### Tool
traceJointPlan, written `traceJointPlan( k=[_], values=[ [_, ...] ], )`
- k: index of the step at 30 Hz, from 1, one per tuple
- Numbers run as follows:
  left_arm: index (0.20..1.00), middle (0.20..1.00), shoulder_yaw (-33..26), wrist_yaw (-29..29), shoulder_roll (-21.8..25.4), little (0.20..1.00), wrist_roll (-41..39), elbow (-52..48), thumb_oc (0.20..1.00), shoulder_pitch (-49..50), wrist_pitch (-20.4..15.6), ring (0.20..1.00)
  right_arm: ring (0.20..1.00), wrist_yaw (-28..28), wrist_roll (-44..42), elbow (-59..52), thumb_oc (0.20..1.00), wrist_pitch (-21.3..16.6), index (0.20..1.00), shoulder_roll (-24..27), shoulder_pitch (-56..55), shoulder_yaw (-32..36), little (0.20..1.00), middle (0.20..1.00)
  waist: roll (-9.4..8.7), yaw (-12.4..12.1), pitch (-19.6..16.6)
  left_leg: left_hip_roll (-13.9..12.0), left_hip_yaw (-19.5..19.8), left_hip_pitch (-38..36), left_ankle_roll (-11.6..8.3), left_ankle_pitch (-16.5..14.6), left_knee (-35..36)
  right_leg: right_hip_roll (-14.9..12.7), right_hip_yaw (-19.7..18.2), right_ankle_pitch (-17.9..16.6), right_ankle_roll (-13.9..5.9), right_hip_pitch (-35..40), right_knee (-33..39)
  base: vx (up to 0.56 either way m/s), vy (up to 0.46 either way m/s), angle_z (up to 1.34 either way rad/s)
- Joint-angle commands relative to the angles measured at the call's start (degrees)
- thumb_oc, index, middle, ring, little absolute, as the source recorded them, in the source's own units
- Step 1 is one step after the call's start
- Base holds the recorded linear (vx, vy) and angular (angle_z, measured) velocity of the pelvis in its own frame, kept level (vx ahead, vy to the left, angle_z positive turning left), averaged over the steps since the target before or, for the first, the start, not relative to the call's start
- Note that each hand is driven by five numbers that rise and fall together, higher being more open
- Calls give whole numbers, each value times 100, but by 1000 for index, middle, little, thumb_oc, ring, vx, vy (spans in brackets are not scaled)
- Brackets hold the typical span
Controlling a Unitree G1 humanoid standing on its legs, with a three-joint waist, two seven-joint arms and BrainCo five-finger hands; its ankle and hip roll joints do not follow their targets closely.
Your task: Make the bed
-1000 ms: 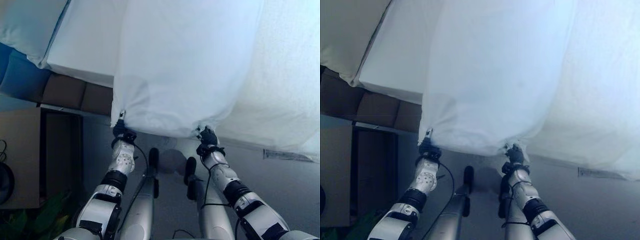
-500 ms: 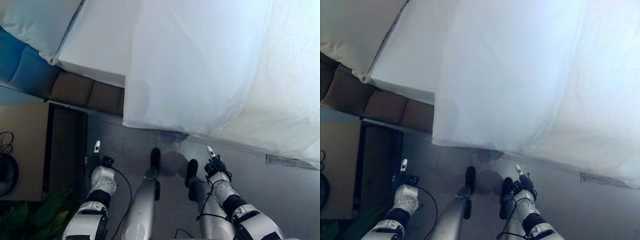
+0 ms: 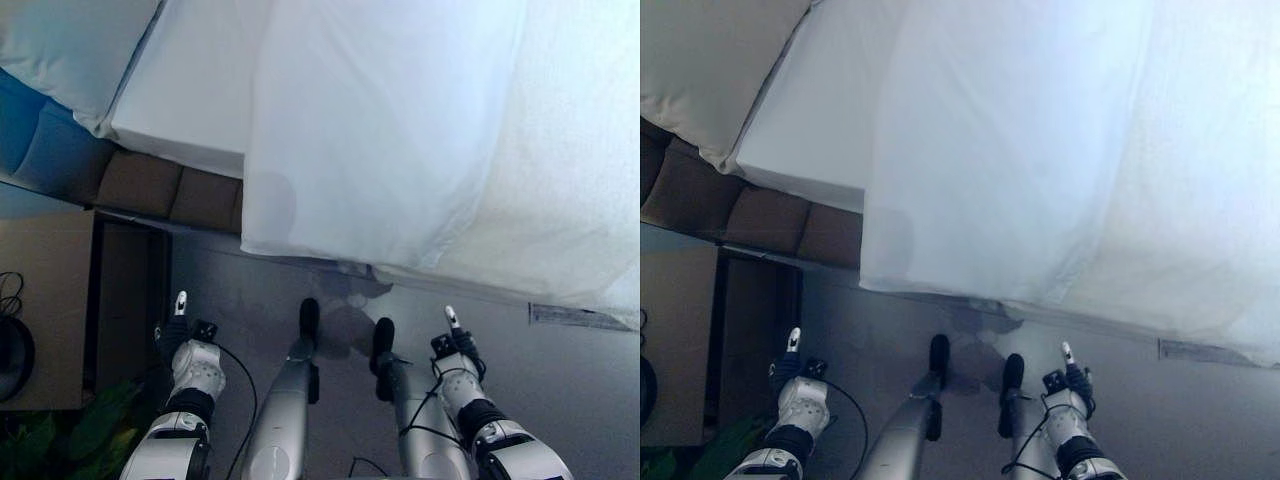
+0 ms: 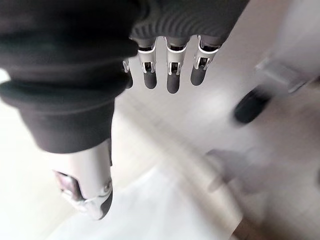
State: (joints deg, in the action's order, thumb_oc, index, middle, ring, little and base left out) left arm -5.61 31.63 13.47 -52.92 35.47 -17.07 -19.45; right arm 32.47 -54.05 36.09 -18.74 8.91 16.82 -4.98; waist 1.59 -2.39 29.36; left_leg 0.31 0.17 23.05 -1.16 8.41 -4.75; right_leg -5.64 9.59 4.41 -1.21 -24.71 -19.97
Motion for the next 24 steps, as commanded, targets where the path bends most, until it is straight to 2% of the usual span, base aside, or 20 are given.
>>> traceJointPlan(
  k=[1, 2, 3, 4, 5, 6, 8, 9, 11, 13, 14, 16, 17, 18, 20, 21, 23, 24],
  values=[
    [1000, 1000, -99, -302, 692, 1000, 1466, -1709, 1000, 320, -443, 1000, 1000, 42, 2968, -1527, 1000, -59, 1000, 1219, -166, 234, 1000, 1000, 110, 134, -27, 431, -172, -204, 65, -651, -337, 64, -293, -262, -273, 299, 500, 48, -51, -2],
    [1000, 1000, -72, -720, 794, 1000, 1275, -2046, 1000, 385, -482, 1000, 1000, -83, 3108, -1833, 1000, -163, 1000, 1363, -234, 377, 1000, 1000, 124, 161, -80, 441, -145, -221, 66, -690, -377, 77, -314, -195, -256, 329, 441, 49, -68, -3],
    [1000, 1000, 29, -1323, 844, 1000, 801, -2386, 1000, 376, -448, 1000, 1000, -448, 2960, -2082, 1000, -198, 1000, 1441, -205, 511, 1000, 1000, 136, 188, -119, 454, -116, -238, 61, -717, -407, 93, -336, -143, -245, 356, 421, 30, -48, 1],
    [1000, 1000, 29, -1348, 850, 1000, 778, -2376, 1000, 378, -450, 1000, 1000, -458, 2952, -2086, 1000, -195, 1000, 1443, -213, 518, 1000, 1000, 136, 186, -118, 455, -115, -240, 61, -721, -411, 93, -334, -138, -245, 359, 417, 23, -103, 4],
    [1000, 1000, 316, -2449, 913, 1000, -119, -2884, 1000, 144, -286, 1000, 1000, -1264, 2337, -2557, 1000, -386, 1000, 1456, -51, 557, 1000, 1000, 139, 263, -174, 452, -83, -188, -2, -751, -604, 121, -358, -45, -207, 391, 366, -7, -110, 6],
    [1000, 1000, 550, -2763, 965, 1000, -310, -2876, 1000, -9, -143, 1000, 1000, -1644, 2011, -2634, 1000, -415, 1000, 1459, 22, 501, 1000, 1000, 124, 295, -162, 436, -80, -96, -77, -740, -802, 118, -327, 6, -175, 391, 342, -31, -145, 17],
    [1000, 1000, 1020, -3233, 1466, 1000, -493, -2983, 1000, -606, 22, 1000, 1000, -2363, 1378, -2759, 1000, -434, 1000, 1631, 569, 124, 1000, 1000, 34, 283, -112, 450, 17, 149, -161, -810, -1269, 155, -341, 1, -135, 323, 279, -59, -87, 23],
    [1000, 1000, 1249, -3293, 1693, 1000, -552, -2939, 1000, -943, 48, 1000, 1000, -2461, 1117, -2722, 1000, -432, 1000, 1700, 820, -33, 1000, 1000, -7, 274, -108, 440, 67, 248, -185, -797, -1302, 167, -329, -2, -144, 319, 311, -27, -66, 2],
    [1000, 1000, 1669, -3317, 1830, 1000, -847, -2789, 1000, -1582, 53, 1000, 1000, -2636, 663, -2607, 1000, -445, 1000, 1824, 1531, -454, 1000, 1000, -36, 273, -126, 305, -17, 366, -183, -581, -1055, 179, -251, -65, -219, 315, 361, 21, -6, -11],
    [1000, 1000, 2070, -3293, 1984, 1000, -1001, -2552, 1000, -2196, 97, 1000, 1000, -2832, 152, -2356, 1000, -337, 1000, 1761, 2256, -1003, 1000, 1000, -53, 217, -86, 233, -107, 338, -80, -665, -1030, 216, -298, -67, -277, 92, 74, 19, 129, -7],
    [1000, 1000, 2186, -3247, 1966, 1000, -1099, -2446, 1000, -2436, 72, 1000, 1000, -2889, 20, -2273, 1000, -306, 1000, 1751, 2612, -1210, 1000, 1000, -82, 170, -20, 278, -95, 368, -6, -690, -1056, 187, -357, -113, -345, -126, -229, -23, 194, -21],
    [1000, 1000, 2405, -3114, 1987, 1000, -1277, -2074, 1000, -3027, 33, 1000, 1000, -2907, -295, -1883, 1000, -197, 1000, 1635, 3373, -1690, 1000, 1000, -126, 151, 43, 268, -268, 543, 143, -814, -1146, 36, -532, -402, -627, -792, -842, -42, 197, -54],
    [1000, 1000, 2403, -3076, 1976, 1000, -1344, -1884, 1000, -3146, 54, 1000, 1000, -2877, -341, -1800, 1000, -166, 1000, 1652, 3603, -1813, 1000, 1000, -127, 164, 43, 240, -337, 657, 169, -795, -1218, 82, -618, -456, -685, -965, -948, 80, 140, -72],
    [1000, 1000, 2370, -3039, 1945, 1000, -1387, -1690, 1000, -3288, 16, 1000, 1000, -2884, -421, -1607, 1000, -128, 1000, 1639, 3793, -1899, 1000, 1000, -125, 117, 42, 249, -350, 697, 149, -994, -1348, 53, -656, -234, -699, -942, -882, 95, 110, -56],
    [1000, 1000, 2363, -2883, 1894, 1000, -1392, -1142, 1000, -3481, 1, 1000, 1000, -2726, -386, -1303, 1000, -153, 1000, 1615, 4058, -2120, 1000, 1000, -219, 32, 42, 278, -502, 845, 135, -1052, -1330, 2, -464, -437, -560, -930, -3, 68, -34, -52],
    [1000, 1000, 2443, -2959, 1774, 1000, -1550, -1258, 1000, -3687, 46, 1000, 1000, -2802, -546, -1341, 1000, -97, 1000, 1535, 4349, -2023, 1000, 1000, -207, 75, 40, 336, -362, 1090, 123, -1036, -1461, 78, -664, -367, -521, -949, 75, 10, -65, -31],
    [1000, 1000, 2409, -2876, 1590, 1000, -1602, -971, 1000, -3837, 93, 1000, 1000, -2955, -927, -1187, 1000, -131, 1000, 1321, 4513, -2243, 1000, 1000, -157, 73, 43, 322, -332, 1220, 120, -990, -1402, 252, -711, -312, -412, -1217, -51, 24, 22, 4],
    [1000, 1000, 2421, -2808, 1556, 1000, -1562, -796, 1000, -3929, 89, 1000, 1000, -2915, -992, -1032, 1000, -175, 1000, 1300, 4615, -2293, 1000, 1000, -148, 82, 43, 308, -322, 1274, 108, -985, -1402, 256, -700, -300, -385, -1247, -49, 78, -38, 18]
  ],
)
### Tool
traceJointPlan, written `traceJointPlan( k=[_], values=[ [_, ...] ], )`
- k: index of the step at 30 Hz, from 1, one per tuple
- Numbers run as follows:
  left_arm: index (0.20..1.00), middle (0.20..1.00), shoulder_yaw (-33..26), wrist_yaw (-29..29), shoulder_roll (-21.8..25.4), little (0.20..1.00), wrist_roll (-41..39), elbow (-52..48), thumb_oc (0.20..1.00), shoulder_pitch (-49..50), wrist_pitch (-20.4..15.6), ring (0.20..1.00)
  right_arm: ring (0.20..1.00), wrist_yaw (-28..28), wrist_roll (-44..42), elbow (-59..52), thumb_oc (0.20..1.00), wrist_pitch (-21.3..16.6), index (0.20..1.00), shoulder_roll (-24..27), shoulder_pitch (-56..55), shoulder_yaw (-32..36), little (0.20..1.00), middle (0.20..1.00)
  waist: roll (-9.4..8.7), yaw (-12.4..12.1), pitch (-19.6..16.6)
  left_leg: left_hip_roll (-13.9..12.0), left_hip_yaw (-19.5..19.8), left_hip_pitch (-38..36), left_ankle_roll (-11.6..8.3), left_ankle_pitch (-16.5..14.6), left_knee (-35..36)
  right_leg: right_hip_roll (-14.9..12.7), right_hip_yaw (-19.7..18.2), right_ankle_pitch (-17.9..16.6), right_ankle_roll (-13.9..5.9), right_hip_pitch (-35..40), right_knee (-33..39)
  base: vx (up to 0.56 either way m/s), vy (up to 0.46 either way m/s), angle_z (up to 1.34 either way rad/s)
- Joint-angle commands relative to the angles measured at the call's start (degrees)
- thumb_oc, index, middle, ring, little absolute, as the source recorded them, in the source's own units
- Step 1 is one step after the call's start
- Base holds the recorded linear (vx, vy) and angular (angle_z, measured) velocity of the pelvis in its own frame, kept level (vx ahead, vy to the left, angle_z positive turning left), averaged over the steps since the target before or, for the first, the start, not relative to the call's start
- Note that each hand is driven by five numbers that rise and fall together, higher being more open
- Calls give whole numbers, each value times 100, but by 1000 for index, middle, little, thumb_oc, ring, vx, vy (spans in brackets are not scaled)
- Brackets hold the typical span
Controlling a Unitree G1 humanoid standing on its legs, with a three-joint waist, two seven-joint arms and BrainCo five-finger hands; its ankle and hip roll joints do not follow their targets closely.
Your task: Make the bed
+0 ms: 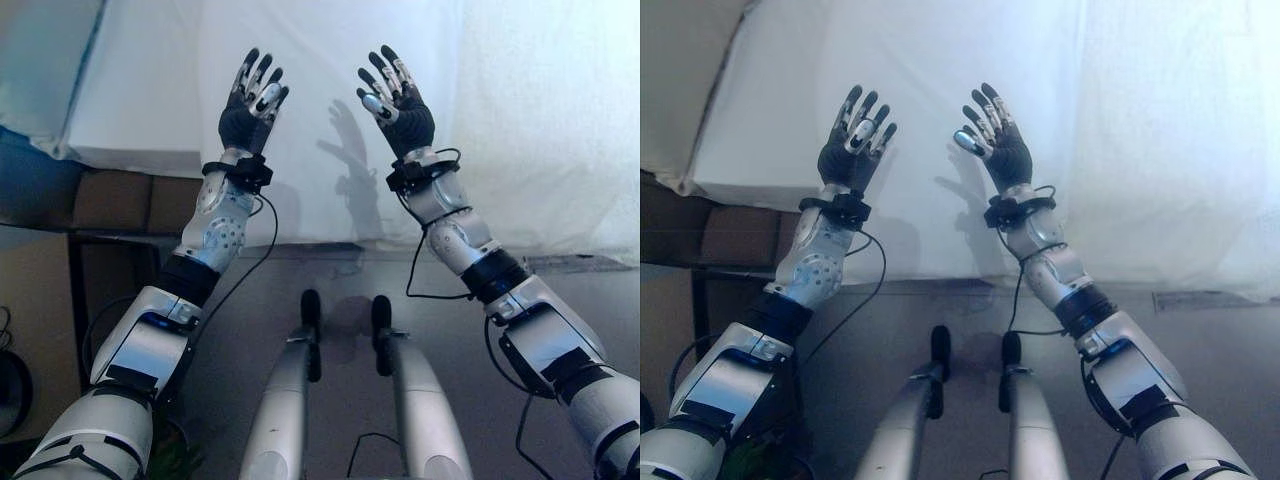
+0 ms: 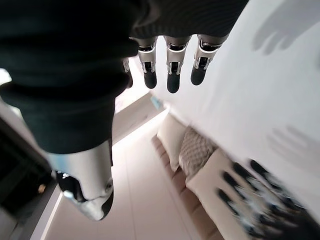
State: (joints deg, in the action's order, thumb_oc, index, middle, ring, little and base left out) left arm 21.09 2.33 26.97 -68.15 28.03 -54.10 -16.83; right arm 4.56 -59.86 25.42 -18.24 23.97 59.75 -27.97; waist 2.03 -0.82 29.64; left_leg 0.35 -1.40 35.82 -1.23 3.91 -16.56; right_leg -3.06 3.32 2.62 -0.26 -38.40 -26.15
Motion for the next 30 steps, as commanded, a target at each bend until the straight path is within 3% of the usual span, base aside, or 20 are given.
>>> traceJointPlan(
  k=[1, 6, 13, 20, 30],
  values=[
    [1000, 1000, -213, 170, 124, 1000, -81, 89, 1000, -363, -155, 1000, 1000, -52, -424, 195, 1000, -236, 1000, -251, 473, -60, 1000, 1000, -175, -70, 15, 302, -149, 80, 100, -528, -238, -10, -31, -113, -457, 54, 560, 77, -79, 15],
    [1000, 1000, -155, 390, -13, 1000, -148, 1007, 1000, -860, 45, 1000, 1000, 303, -974, 1144, 1000, -214, 1000, -526, 958, -141, 1000, 1000, -171, -89, 15, 338, -43, 798, 5, -601, -591, -65, 155, 10, -375, -496, 335, 44, -77, 15],
    [1000, 1000, -304, 733, -115, 1000, -289, 2268, 1000, -1254, 333, 1000, 1000, 707, -1557, 2378, 1000, 97, 1000, -806, 1386, -116, 1000, 1000, -169, -187, 15, 358, 10, 1725, -25, -804, -1136, -148, 313, 185, -341, -1293, -205, 31, -23, 12],
    [1000, 1000, -436, 677, -79, 1000, -324, 2860, 1000, -1211, 551, 1000, 1000, 804, -1429, 3113, 1000, 382, 1000, -599, 1449, -77, 1000, 1000, -112, -205, 15, 372, -7, 2173, -26, -1003, -1535, -214, 346, 413, -295, -1762, -684, 30, 11, 10],
    [1000, 1000, -655, 749, -70, 1000, -58, 3274, 1000, -817, 686, 1000, 1000, 1155, -800, 3857, 1000, 544, 1000, -484, 1132, 309, 1000, 1000, -110, -171, 15, 406, -22, 2289, -17, -1069, -1600, -237, 365, 521, -251, -1896, -808, 5, 0, 2]
  ],
)
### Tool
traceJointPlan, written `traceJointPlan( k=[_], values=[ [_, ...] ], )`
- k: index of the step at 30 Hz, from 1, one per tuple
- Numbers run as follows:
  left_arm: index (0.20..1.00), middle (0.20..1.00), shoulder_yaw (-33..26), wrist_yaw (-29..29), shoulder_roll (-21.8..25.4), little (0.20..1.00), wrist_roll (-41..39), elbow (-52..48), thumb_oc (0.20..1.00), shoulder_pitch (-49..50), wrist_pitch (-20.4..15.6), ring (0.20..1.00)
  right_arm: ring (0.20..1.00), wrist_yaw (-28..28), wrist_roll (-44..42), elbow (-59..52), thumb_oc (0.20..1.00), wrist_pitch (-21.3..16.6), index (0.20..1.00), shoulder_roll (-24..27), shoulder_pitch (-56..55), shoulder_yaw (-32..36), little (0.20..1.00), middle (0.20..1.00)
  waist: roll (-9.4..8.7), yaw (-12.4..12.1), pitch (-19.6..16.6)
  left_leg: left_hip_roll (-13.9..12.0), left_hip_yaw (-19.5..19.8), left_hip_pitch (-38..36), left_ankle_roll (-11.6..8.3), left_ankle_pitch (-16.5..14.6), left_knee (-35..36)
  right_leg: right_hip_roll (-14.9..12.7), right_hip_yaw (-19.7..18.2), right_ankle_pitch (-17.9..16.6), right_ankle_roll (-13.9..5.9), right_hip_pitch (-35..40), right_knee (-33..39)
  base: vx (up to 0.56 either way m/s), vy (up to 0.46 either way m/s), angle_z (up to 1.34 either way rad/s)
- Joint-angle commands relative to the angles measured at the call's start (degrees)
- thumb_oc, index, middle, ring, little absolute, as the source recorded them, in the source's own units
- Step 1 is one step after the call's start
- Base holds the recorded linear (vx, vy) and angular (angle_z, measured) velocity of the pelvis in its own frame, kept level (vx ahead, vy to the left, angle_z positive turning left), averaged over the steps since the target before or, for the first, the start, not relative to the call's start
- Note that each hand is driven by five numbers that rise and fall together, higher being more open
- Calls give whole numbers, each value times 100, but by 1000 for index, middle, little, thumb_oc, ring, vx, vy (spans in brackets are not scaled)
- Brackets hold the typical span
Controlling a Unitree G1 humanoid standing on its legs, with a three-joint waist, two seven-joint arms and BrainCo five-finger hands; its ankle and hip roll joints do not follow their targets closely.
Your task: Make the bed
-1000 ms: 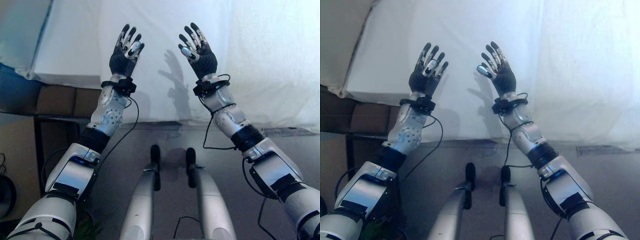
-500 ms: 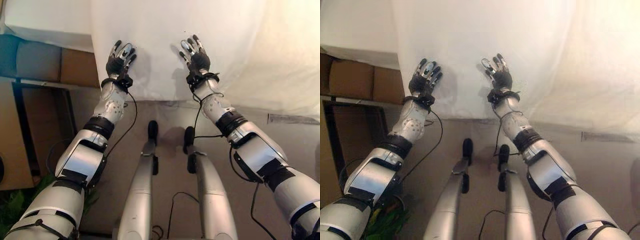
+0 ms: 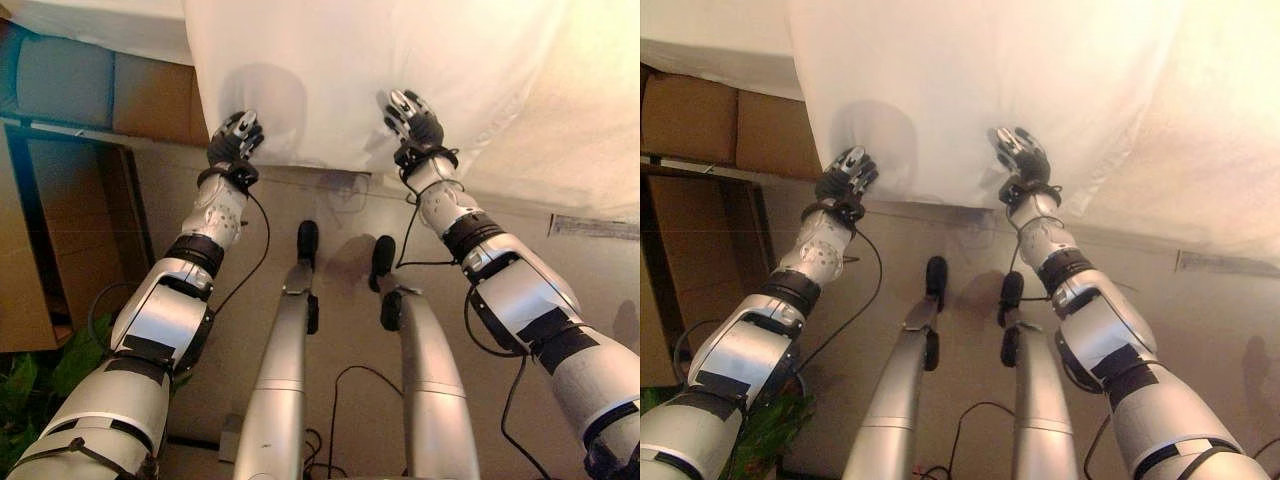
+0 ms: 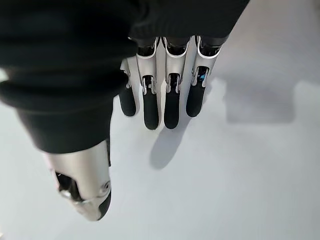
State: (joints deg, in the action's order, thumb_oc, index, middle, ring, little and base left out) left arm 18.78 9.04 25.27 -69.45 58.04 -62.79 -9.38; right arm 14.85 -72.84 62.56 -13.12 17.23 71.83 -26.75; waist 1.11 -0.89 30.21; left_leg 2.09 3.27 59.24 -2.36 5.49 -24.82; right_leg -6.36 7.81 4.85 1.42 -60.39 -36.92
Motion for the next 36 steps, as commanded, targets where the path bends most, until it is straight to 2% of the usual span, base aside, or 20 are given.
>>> traceJointPlan(
  k=[1, 3, 7, 15, 20, 26, 31, 32, 33, 35, 36],
  values=[
    [1000, 1000, -425, 77, 100, 1000, 73, 273, 1000, 52, -59, 1000, 1000, 127, 502, 144, 1000, 34, 1000, 190, -75, 187, 1000, 1000, -19, -163, -42, 232, -489, -53, 97, -1226, -773, 92, -84, 299, -419, 304, 269, 0, 0, 0],
    [1000, 1000, -461, 105, 148, 1000, 241, 316, 1000, 230, -86, 1000, 1000, 244, 895, 357, 1000, 141, 1000, 335, -287, 311, 1000, 1000, -18, -128, -42, 248, -513, -47, 109, -1231, -768, 97, -84, 282, -414, 297, 289, -7, 21, 3],
    [1000, 1000, -544, 127, 169, 1000, 320, 360, 1000, 413, -106, 1000, 1000, 246, 992, 449, 1000, 138, 1000, 408, -504, 466, 1000, 1000, -7, -112, -42, 264, -495, -87, 118, -1228, -745, 107, -96, 272, -406, 323, 314, 0, 0, 0],
    [1000, 1000, -1002, 218, 340, 1000, 399, 433, 1000, 988, -194, 1000, 1000, 506, 1373, 605, 1000, 80, 1000, 884, -1145, 1070, 1000, 1000, 5, -63, -42, 280, -511, -190, 139, -1204, -679, 122, -119, 217, -420, 407, 378, 0, 0, 0],
    [1000, 1000, -1458, 546, 294, 1000, 311, 499, 1000, 1401, -347, 1000, 1000, 841, 1516, 621, 1000, -31, 1000, 1070, -1565, 1551, 1000, 1000, 2, -47, -42, 281, -535, -280, 149, -1189, -619, 127, -121, 172, -431, 497, 434, -21, 1, -1],
    [1000, 1000, -1915, 961, 226, 1000, 601, 660, 1000, 2012, -412, 1000, 1000, 1293, 1881, 561, 1000, -83, 1000, 1159, -2023, 1881, 1000, 1000, 63, -58, -42, 278, -560, -515, 154, -1150, -543, 129, -111, 133, -436, 707, 484, -41, 4, -3],
    [1000, 1000, -2136, 1685, 105, 1000, 1742, 461, 1000, 2579, -506, 1000, 1000, 1848, 2994, 189, 1000, -22, 1000, 1124, -2610, 1857, 1000, 1000, 83, -68, -42, 290, -577, -1001, 154, -1114, -445, 126, -113, 121, -445, 1169, 519, -53, -3, -5],
    [1000, 1000, -2098, 1824, 102, 1000, 2315, 251, 1000, 2812, -507, 1000, 1000, 1960, 3485, 121, 1000, 97, 1000, 1178, -2808, 1786, 1000, 1000, 98, -74, -42, 306, -561, -1208, 154, -1094, -379, 121, -121, 103, -450, 1380, 582, -61, -25, -1],
    [1000, 1000, -2111, 1815, 69, 1000, 2444, 241, 1000, 2918, -488, 1000, 1000, 1934, 3808, 93, 1000, 151, 1000, 1225, -2917, 1718, 1000, 1000, 90, -77, -42, 305, -554, -1378, 152, -1087, -340, 116, -116, 90, -459, 1553, 629, -60, -25, -2],
    [1000, 1000, -1890, 1763, 139, 1000, 3360, -48, 1000, 3326, -443, 1000, 1000, 1789, 4340, -105, 1000, 231, 1000, 1315, -3285, 1618, 1000, 1000, 94, -70, -42, 316, -532, -1839, 155, -1061, -211, 117, -126, 52, -483, 2002, 775, -47, -25, -3],
    [1000, 1000, -1813, 1610, 77, 1000, 3571, -27, 1000, 3527, -380, 1000, 1000, 1576, 4562, -250, 1000, 212, 1000, 1250, -3540, 1520, 1000, 1000, 81, -58, -42, 309, -522, -2173, 156, -1055, -129, 134, -131, 25, -498, 2328, 888, -101, -12, -6]
  ],
)
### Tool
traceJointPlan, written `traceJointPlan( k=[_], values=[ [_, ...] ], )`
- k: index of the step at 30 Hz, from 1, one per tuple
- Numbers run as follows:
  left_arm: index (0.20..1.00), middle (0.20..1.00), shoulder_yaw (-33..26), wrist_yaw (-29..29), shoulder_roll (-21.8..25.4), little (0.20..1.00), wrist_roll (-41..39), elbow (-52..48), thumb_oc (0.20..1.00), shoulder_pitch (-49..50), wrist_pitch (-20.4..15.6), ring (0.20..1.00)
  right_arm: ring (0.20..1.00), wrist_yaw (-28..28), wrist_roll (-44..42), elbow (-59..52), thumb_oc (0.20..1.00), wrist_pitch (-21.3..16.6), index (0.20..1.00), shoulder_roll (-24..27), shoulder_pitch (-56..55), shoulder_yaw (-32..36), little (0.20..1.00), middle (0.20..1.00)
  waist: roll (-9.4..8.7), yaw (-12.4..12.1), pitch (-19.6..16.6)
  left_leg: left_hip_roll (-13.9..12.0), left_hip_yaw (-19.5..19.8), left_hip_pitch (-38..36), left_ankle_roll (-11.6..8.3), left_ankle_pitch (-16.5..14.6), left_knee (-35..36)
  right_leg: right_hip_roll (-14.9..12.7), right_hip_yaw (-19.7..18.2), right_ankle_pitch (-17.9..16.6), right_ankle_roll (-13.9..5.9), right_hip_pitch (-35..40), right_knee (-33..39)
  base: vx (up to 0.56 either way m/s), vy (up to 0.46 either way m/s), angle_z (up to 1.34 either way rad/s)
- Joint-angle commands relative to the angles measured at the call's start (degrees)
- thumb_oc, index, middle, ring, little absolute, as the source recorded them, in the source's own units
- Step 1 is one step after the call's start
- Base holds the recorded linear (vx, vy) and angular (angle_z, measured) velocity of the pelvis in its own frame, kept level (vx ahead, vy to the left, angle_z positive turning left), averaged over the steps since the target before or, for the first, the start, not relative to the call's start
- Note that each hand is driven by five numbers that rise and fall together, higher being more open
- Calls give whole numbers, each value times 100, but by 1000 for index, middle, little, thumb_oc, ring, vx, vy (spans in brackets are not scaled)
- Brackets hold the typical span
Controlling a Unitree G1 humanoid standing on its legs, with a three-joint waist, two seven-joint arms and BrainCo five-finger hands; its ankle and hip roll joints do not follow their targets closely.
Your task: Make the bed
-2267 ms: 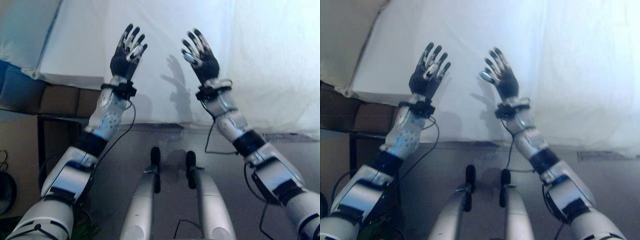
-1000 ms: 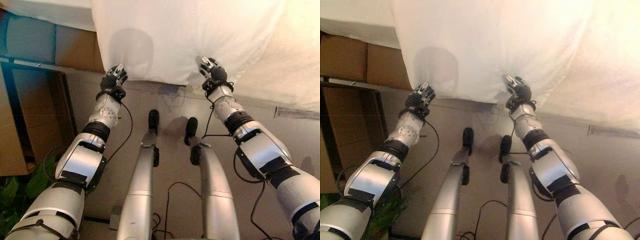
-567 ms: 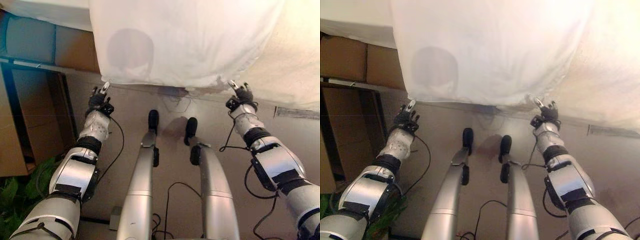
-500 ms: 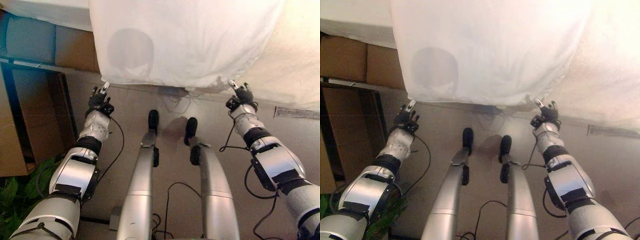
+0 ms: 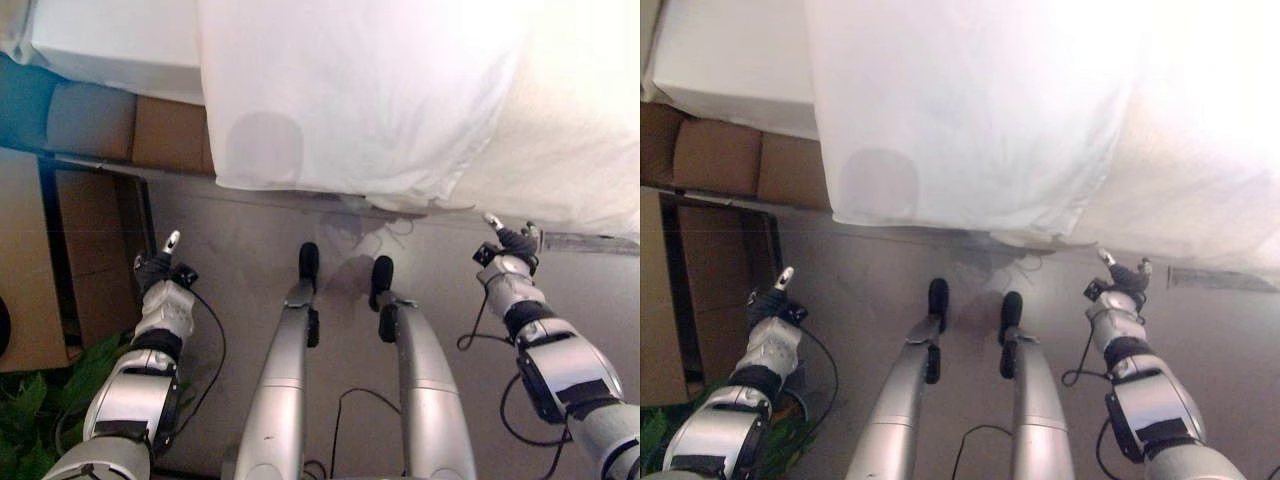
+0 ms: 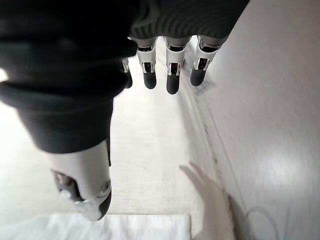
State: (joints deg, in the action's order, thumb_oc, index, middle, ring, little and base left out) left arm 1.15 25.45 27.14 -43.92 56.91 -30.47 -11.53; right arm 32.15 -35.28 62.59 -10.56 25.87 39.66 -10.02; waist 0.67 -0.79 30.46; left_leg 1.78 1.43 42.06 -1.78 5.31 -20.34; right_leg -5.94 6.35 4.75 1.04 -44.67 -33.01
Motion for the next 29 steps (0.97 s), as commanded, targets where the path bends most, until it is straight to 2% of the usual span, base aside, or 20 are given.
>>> traceJointPlan(
  k=[1, 5, 6, 7, 8, 9, 10, 12, 15, 18, 22, 25, 29],
  values=[
    [1000, 1000, 101, -101, -8, 1000, 1550, -16, 1000, 456, -184, 1000, 1000, -326, 987, -373, 1000, 3, 1000, 383, -499, -194, 1000, 1000, 119, -69, -67, 314, -354, -682, 130, -856, -448, 85, 44, -137, -434, 976, 660, -56, -4, -12],
    [1000, 1000, 16, -985, 16, 1000, 1863, -258, 1000, 1432, -230, 1000, 1000, -1266, 1857, -815, 1000, 133, 1000, 686, -1399, -289, 1000, 1000, 67, -128, -104, 276, -261, -2185, 146, -774, 117, 159, -12, -165, -503, 2506, 1276, 70, -44, -28],
    [1000, 1000, -30, -1160, -27, 1000, 1902, -199, 1000, 1648, -182, 1000, 1000, -1394, 2060, -943, 1000, 177, 1000, 734, -1629, -297, 1000, 1000, 57, -129, -251, 268, -224, -2433, 135, -735, 302, 164, 15, -163, -517, 2733, 1435, 118, -48, -21],
    [1000, 1000, -30, -1160, -27, 1000, 1902, -200, 1000, 1651, -182, 1000, 1000, -1394, 2061, -946, 1000, 178, 1000, 734, -1633, -296, 1000, 1000, 58, -127, -247, 268, -222, -2444, 135, -731, 310, 164, 17, -165, -517, 2744, 1441, 168, -72, -15],
    [1000, 1000, 120, -1490, -30, 1000, 2296, -287, 1000, 2007, -152, 1000, 1000, -1769, 2486, -1217, 1000, 237, 1000, 828, -2094, -370, 1000, 1000, 54, -98, -575, 268, -174, -2855, 81, -579, 722, 209, 84, -201, -559, 3121, 1795, 102, -51, -4],
    [1000, 1000, 121, -1490, -30, 1000, 2296, -288, 1000, 2008, -152, 1000, 1000, -1768, 2487, -1219, 1000, 238, 1000, 828, -2096, -369, 1000, 1000, 55, -96, -587, 268, -171, -2846, 81, -565, 735, 210, 87, -216, -558, 3114, 1811, 177, -92, 1],
    [1000, 1000, 327, -1555, -5, 1000, 2953, -149, 1000, 2191, -88, 1000, 1000, -2020, 2508, -1116, 1000, 280, 1000, 661, -2466, -318, 1000, 1000, 35, -63, -893, 258, -141, -3226, 34, -438, 1125, 274, 115, -298, -593, 3474, 2177, 109, -63, 5],
    [1000, 1000, 425, -1617, -134, 1000, 3406, 189, 1000, 2308, 64, 1000, 1000, -2214, 2512, -871, 1000, 330, 1000, 399, -2763, -253, 1000, 1000, 16, -24, -1198, 201, -132, -3562, 7, -302, 1530, 337, 125, -414, -625, 3783, 2553, 113, -81, 3],
    [1000, 1000, 477, -1850, -441, 1000, 3645, 676, 1000, 2434, 200, 1000, 1000, -2527, 2198, -188, 1000, 449, 1000, 17, -3026, -31, 1000, 1000, -31, 10, -1610, 127, -157, -3970, -10, -228, 1962, 384, 212, -527, -661, 4187, 3021, 103, -60, -3],
    [1000, 1000, 376, -2052, -767, 1000, 3661, 1197, 1000, 2556, 377, 1000, 1000, -2638, 2367, 602, 1000, 623, 1000, -280, -3172, 36, 1000, 1000, -64, 9, -1939, 111, -212, -4285, -21, -221, 2226, 425, 269, -589, -696, 4512, 3334, 121, -40, 9],
    [1000, 1000, 495, -2223, -1142, 1000, 3963, 1691, 1000, 2738, 538, 1000, 1000, -2584, 2797, 1125, 1000, 839, 1000, -545, -3410, 79, 1000, 1000, -92, 8, -2332, 94, -254, -4565, -42, -201, 2534, 459, 321, -672, -737, 4827, 3704, 99, -27, 7],
    [1000, 1000, 490, -2198, -1312, 1000, 4066, 1851, 1000, 2859, 619, 1000, 1000, -2636, 2794, 1278, 1000, 888, 1000, -742, -3585, 131, 1000, 1000, -89, 16, -2478, 98, -259, -4663, -28, -249, 2534, 471, 292, -653, -730, 4944, 3736, 44, -11, 3],
    [1000, 1000, 854, -2388, -1407, 1000, 4461, 1793, 1000, 2939, 602, 1000, 1000, -2800, 2914, 1273, 1000, 897, 1000, -877, -3761, -23, 1000, 1000, -75, 33, -2586, 100, -270, -4780, 2, -296, 2534, 480, 258, -593, -711, 5026, 3661, 56, -2, 1]
  ],
)
